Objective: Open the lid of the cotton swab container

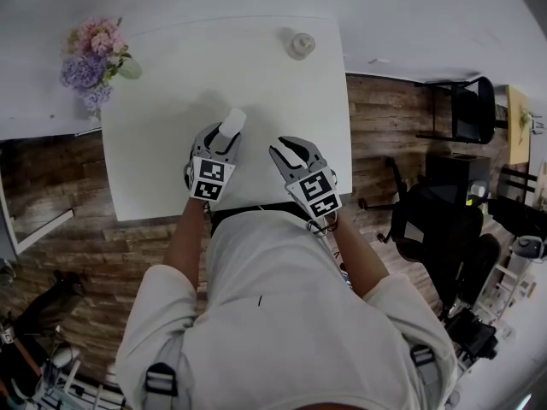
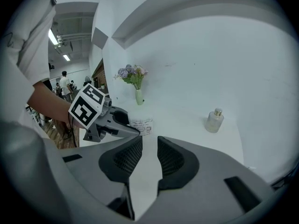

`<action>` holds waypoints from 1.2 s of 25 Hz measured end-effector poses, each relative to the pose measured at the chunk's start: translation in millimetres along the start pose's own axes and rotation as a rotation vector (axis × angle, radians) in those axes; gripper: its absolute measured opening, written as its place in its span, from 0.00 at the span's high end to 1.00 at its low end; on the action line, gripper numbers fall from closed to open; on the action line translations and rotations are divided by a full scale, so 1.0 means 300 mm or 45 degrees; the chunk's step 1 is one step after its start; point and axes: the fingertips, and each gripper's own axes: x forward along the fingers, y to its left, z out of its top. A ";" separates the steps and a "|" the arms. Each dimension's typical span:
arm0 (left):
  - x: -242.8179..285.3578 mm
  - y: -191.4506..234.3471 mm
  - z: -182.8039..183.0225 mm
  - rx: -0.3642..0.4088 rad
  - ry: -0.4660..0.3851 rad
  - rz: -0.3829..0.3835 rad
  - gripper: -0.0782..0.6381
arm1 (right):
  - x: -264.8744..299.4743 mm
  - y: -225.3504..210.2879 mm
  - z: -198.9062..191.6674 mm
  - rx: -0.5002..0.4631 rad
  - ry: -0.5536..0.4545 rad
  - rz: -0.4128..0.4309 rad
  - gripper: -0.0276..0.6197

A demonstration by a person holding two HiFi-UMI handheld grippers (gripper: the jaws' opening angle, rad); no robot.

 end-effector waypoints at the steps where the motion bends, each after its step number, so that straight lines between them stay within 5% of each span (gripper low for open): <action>1: -0.007 -0.006 0.015 0.010 -0.011 -0.011 0.60 | -0.003 0.000 0.008 -0.006 -0.008 0.002 0.80; 15: -0.087 -0.145 0.205 0.222 -0.068 -0.300 0.60 | -0.095 -0.045 0.167 -0.153 -0.149 0.045 0.80; 21: -0.085 -0.195 0.245 0.245 -0.082 -0.425 0.60 | -0.154 0.000 0.204 -0.375 -0.150 0.213 0.78; 30: -0.118 -0.266 0.261 0.439 -0.064 -0.621 0.60 | -0.182 0.043 0.234 -0.630 -0.110 0.423 0.68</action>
